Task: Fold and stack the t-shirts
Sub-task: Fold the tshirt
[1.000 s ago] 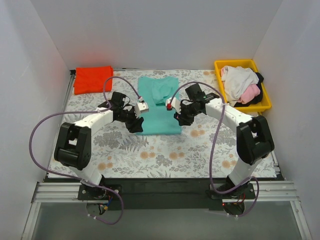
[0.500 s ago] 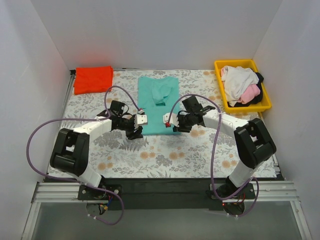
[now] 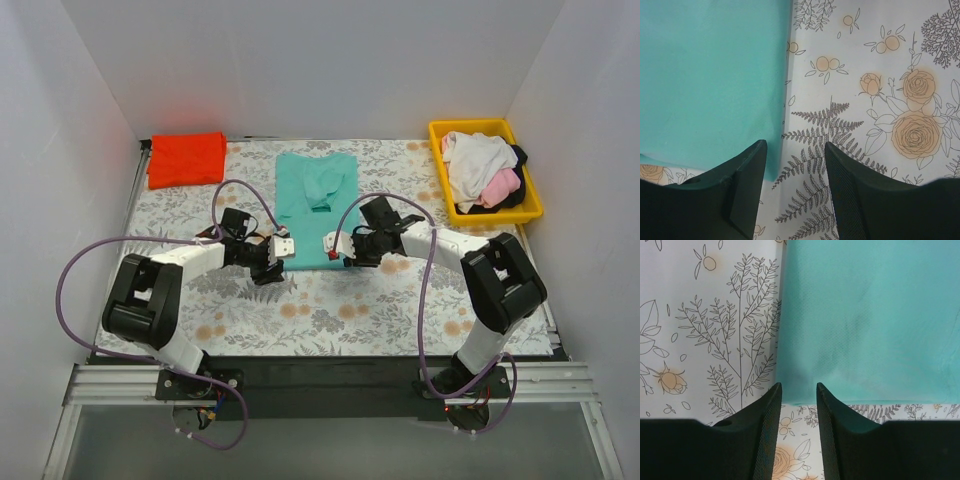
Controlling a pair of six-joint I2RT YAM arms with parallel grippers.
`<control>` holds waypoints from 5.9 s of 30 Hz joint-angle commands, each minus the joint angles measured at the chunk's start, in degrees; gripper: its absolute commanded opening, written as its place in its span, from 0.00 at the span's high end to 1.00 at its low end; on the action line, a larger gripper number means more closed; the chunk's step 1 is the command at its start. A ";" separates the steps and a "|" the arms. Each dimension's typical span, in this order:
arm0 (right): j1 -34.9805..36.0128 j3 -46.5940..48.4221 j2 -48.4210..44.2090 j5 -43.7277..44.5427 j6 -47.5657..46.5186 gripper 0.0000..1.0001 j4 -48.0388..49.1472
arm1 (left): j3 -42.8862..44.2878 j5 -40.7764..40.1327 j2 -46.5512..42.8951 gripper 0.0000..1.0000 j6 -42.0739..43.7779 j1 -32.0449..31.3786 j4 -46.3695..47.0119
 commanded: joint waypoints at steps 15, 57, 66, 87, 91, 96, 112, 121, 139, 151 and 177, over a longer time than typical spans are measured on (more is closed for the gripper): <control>0.90 -1.82 3.76 1.92 -0.30 0.58 0.02 | -1.05 -4.57 2.84 0.53 0.81 -0.08 3.03; -4.73 21.12 -6.78 0.08 5.24 0.99 -19.13 | 27.87 -6.15 -2.94 1.00 -3.41 -2.36 -21.92; 0.88 10.95 -21.09 1.12 2.77 0.99 -27.49 | 23.66 -2.29 -16.83 1.00 -5.50 -4.82 -34.40; -3.41 19.77 -2.76 -1.15 -2.32 0.99 -26.43 | 23.74 -3.69 -1.13 1.00 -3.33 0.62 -24.84; -3.50 24.44 5.24 -3.35 -3.12 0.99 -26.61 | 23.65 -3.34 5.55 1.00 -1.91 2.03 -22.46; -3.41 27.18 14.12 -4.76 0.13 0.99 -26.70 | 25.59 -3.51 12.77 1.00 -1.65 2.12 -22.81; -3.92 19.26 3.68 -10.99 15.68 0.38 -29.77 | 20.84 4.92 1.98 0.57 1.25 2.03 -29.93; -11.05 37.80 18.32 -31.72 40.26 0.68 -29.69 | 26.03 10.91 4.77 0.50 -6.12 -3.22 -27.83; -7.37 43.27 32.94 -43.69 60.69 0.95 -18.26 | 22.77 3.87 14.35 0.54 -11.14 -10.36 -17.80; -5.78 40.98 36.27 -41.67 60.25 0.97 -16.68 | 23.47 2.82 14.27 0.54 -11.67 -10.45 -14.73; -5.69 37.55 38.65 -38.95 60.52 0.99 -14.48 | 24.36 4.84 16.82 0.80 -9.74 -10.80 -13.67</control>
